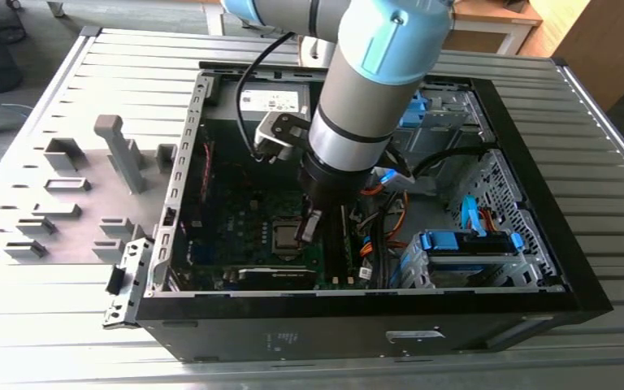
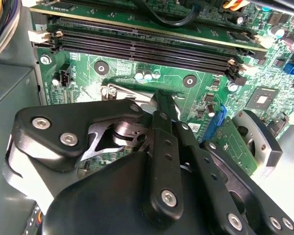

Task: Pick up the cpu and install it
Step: 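Install the first cpu locking lever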

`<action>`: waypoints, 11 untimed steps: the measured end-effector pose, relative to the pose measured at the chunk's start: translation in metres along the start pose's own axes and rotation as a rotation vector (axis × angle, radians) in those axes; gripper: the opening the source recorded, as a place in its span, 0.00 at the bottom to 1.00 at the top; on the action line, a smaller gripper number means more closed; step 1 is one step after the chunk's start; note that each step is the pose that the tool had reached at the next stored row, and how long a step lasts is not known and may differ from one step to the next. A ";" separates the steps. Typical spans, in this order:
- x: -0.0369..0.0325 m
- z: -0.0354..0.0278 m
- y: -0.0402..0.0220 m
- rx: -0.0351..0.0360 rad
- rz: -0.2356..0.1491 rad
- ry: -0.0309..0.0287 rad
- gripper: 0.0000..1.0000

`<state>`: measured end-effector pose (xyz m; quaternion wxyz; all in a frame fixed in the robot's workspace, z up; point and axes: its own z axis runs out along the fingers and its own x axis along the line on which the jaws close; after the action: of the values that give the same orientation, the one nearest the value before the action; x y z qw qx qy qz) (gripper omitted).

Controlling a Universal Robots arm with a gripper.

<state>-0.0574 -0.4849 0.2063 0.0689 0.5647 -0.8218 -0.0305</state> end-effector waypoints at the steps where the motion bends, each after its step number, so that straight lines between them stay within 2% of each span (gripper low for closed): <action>1: 0.0000 0.0001 0.0001 0.0007 0.000 -0.0003 0.11; 11: -0.0003 0.0050 -0.0004 0.0140 0.000 -0.0054 0.11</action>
<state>-0.0577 -0.4849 0.2012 0.0628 0.5649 -0.8223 -0.0262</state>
